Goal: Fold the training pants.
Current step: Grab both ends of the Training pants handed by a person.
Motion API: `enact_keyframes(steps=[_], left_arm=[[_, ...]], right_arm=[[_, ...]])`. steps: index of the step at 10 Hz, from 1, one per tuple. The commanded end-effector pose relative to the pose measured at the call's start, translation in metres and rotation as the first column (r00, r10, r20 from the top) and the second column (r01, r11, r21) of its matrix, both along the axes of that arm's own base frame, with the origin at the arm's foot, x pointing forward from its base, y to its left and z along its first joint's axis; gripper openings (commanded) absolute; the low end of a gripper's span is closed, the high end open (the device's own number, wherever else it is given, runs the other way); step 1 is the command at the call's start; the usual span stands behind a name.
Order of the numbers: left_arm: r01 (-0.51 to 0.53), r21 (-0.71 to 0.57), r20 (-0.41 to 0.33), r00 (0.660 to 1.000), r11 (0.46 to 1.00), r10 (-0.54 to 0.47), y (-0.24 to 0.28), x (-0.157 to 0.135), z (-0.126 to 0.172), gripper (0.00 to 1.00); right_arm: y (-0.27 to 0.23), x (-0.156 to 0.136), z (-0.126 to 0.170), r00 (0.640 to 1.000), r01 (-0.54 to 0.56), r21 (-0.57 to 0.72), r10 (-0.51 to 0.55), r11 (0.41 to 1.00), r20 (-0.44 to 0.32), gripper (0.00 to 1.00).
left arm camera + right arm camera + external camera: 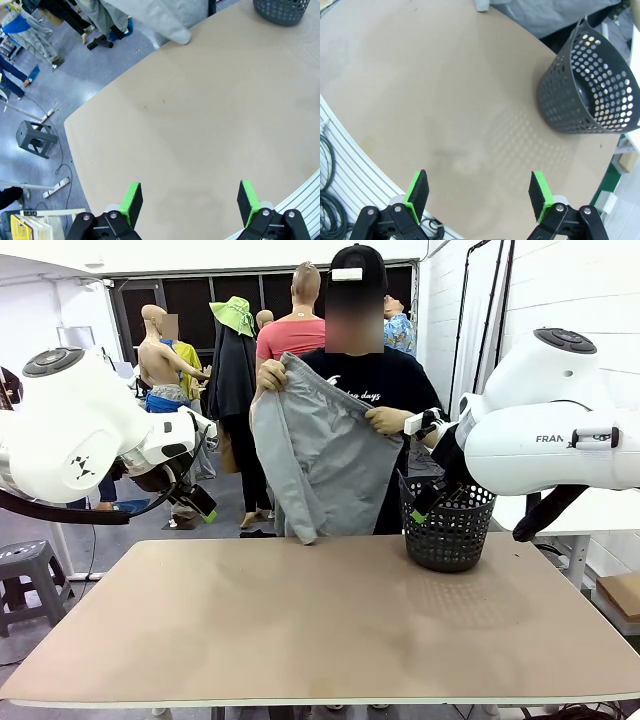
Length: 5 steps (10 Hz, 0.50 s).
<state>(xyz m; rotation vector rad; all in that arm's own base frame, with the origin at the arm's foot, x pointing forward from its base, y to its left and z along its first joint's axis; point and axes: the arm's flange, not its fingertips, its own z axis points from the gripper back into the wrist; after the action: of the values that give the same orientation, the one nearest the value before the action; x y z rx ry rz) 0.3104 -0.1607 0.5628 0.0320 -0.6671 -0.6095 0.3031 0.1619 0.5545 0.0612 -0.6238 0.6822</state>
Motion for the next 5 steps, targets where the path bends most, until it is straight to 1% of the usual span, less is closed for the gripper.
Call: enact_keyframes(steps=[1,5], left_arm=[[0.004,0.003,0.002,1.0,1.0,-0.004,0.0009,0.0011,0.0008,1.0],[0.004,0.003,0.002,1.0,1.0,-0.004,0.0009,0.0011,0.0008,1.0]], right_arm=[[0.0005,0.0001,-0.0023,1.0,-0.003,0.001,0.003,1.0,0.0,1.0],[0.0005,0.0001,-0.0023,1.0,-0.003,0.001,0.003,1.0,0.0,1.0]])
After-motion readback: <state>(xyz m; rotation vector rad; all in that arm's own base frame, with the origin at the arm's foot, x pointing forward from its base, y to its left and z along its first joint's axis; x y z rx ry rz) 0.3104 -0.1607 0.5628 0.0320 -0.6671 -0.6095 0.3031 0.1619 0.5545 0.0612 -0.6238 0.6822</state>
